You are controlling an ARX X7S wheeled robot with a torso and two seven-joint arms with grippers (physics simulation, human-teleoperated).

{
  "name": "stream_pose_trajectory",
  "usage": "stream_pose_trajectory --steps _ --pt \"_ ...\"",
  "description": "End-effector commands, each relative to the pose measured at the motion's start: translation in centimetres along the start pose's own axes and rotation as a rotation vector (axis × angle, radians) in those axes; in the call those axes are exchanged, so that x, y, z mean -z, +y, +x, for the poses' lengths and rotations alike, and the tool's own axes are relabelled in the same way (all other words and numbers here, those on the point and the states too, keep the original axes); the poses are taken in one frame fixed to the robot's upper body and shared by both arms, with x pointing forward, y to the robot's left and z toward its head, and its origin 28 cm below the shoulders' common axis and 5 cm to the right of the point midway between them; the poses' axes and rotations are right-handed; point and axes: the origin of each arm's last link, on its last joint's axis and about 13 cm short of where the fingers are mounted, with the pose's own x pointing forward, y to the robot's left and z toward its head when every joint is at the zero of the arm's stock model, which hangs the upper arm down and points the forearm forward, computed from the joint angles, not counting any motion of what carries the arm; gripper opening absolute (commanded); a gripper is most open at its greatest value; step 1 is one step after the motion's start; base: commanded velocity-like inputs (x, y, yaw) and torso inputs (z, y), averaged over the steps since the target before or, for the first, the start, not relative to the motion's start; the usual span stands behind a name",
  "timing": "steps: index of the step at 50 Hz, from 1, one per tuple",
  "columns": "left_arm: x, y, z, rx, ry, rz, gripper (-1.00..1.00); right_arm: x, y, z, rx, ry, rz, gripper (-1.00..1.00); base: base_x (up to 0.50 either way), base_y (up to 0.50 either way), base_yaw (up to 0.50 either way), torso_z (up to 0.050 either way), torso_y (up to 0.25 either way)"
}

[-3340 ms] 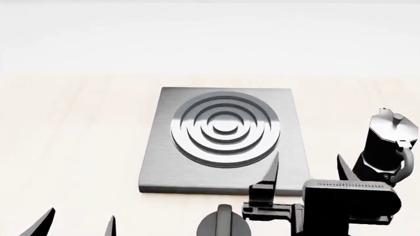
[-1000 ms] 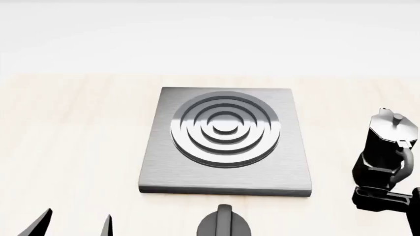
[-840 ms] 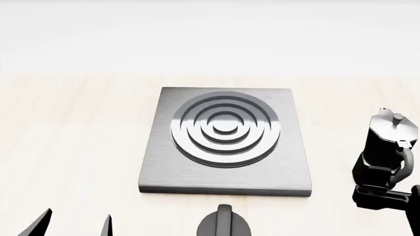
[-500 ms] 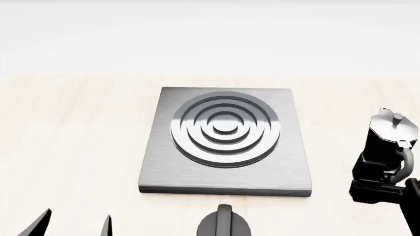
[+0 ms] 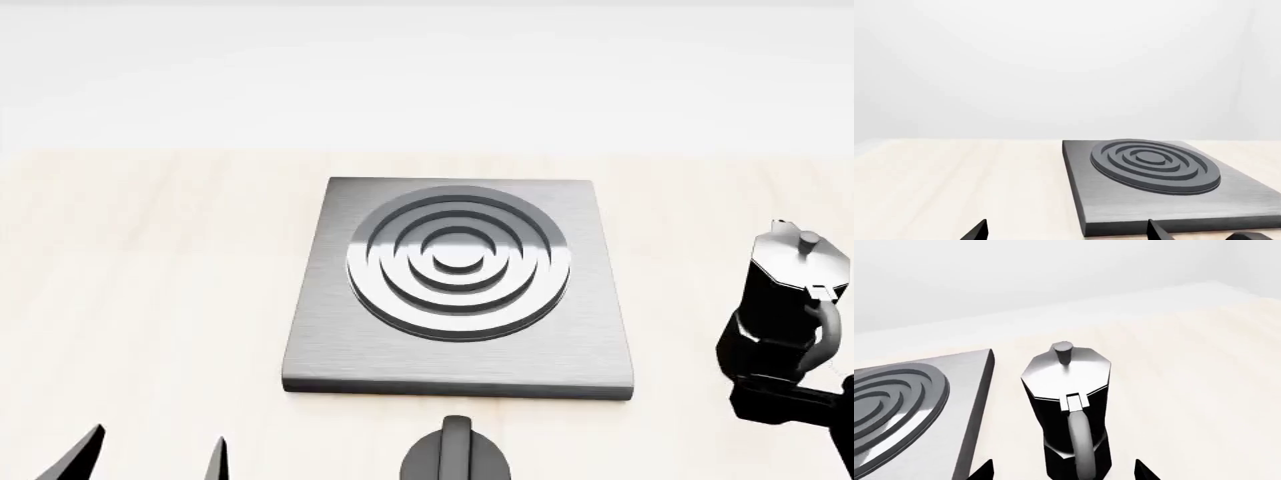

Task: Put the moka pot on the stove.

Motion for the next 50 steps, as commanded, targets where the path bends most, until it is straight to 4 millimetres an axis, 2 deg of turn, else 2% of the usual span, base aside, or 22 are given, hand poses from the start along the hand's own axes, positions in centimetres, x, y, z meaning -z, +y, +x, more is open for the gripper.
stream_pose_trajectory --steps 1,19,43,50 --pt "0.1 0.0 -0.1 -0.001 0.0 0.001 1.0 0.4 -0.5 0.3 -0.02 0.018 0.04 1.0 0.0 0.0 0.0 0.0 0.0" --pt "-0.1 0.1 -0.1 -0.007 -0.003 0.0 1.0 0.5 -1.7 1.4 -0.021 0.01 0.112 1.0 0.0 0.0 0.0 0.0 0.0" --pt "-0.1 0.1 -0.1 -0.009 -0.001 0.001 1.0 -0.4 -1.1 2.9 -0.033 0.015 0.088 1.0 0.0 0.0 0.0 0.0 0.0" --pt "-0.1 0.1 -0.1 -0.01 -0.001 0.001 1.0 0.3 -1.0 3.1 -0.035 0.025 0.095 1.0 0.0 0.0 0.0 0.0 0.0"
